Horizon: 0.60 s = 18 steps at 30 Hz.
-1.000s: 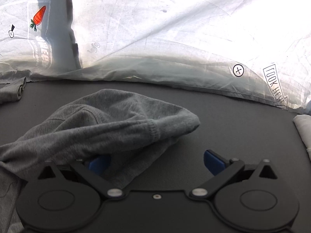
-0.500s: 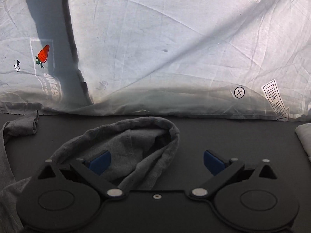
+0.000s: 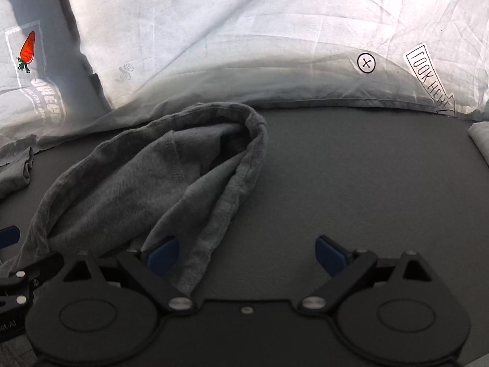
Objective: Fold clothes
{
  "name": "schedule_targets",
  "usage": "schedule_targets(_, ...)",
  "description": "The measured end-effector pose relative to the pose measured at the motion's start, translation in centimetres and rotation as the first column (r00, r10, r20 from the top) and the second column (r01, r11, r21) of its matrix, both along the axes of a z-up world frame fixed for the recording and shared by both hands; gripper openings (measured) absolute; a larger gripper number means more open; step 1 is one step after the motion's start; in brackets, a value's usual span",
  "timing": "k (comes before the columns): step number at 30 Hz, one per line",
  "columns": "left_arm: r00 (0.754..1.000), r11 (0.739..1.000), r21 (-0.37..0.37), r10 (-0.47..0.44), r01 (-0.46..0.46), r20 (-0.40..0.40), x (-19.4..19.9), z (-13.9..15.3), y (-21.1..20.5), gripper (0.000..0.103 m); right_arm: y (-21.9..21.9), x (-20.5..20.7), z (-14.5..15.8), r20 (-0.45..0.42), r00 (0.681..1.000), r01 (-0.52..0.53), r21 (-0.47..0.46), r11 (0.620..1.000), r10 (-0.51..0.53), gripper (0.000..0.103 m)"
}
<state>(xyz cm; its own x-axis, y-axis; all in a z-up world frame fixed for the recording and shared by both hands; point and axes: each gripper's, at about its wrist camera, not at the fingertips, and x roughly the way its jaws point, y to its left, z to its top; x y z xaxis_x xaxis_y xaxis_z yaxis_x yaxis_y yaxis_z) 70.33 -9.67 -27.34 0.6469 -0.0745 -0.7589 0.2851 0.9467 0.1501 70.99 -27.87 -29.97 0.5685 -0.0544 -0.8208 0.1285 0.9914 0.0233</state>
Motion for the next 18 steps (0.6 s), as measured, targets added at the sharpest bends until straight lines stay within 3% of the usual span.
schedule_targets(2, 0.999, 0.994, 0.103, 0.031, -0.032, 0.014, 1.3, -0.9, -0.7, 0.077, 0.0, 0.3, 0.0, 0.004, 1.0, 0.012, -0.047, 0.999, -0.012, 0.096)
schedule_targets(8, 0.994, 0.99, 0.097, 0.097, -0.102, 0.058, 3.9, -0.9, 0.3, 0.078, -0.3, 2.0, -0.3, 0.012, 1.0, 0.0, -0.072, 0.997, 0.001, 0.097)
schedule_targets(11, 0.98, 0.975, 0.124, 0.171, -0.183, 0.1, 4.5, -0.8, 1.2, 0.08, 0.2, 3.0, -0.2, 0.031, 0.999, -0.02, -0.159, 0.987, 0.026, 0.098)
schedule_targets(15, 0.953, 0.952, 0.087, 0.283, -0.293, 0.106, 4.7, -0.4, 3.8, 0.08, 0.3, 4.6, 0.3, 0.043, 0.999, -0.002, -0.352, 0.936, 0.018, 0.097)
schedule_targets(18, 0.937, 0.942, 0.023, 0.332, -0.336, 0.108, 4.5, 0.5, 5.7, 0.08, -0.5, 5.5, 2.0, 0.101, 0.995, 0.038, -0.422, 0.906, 0.005, 0.096)
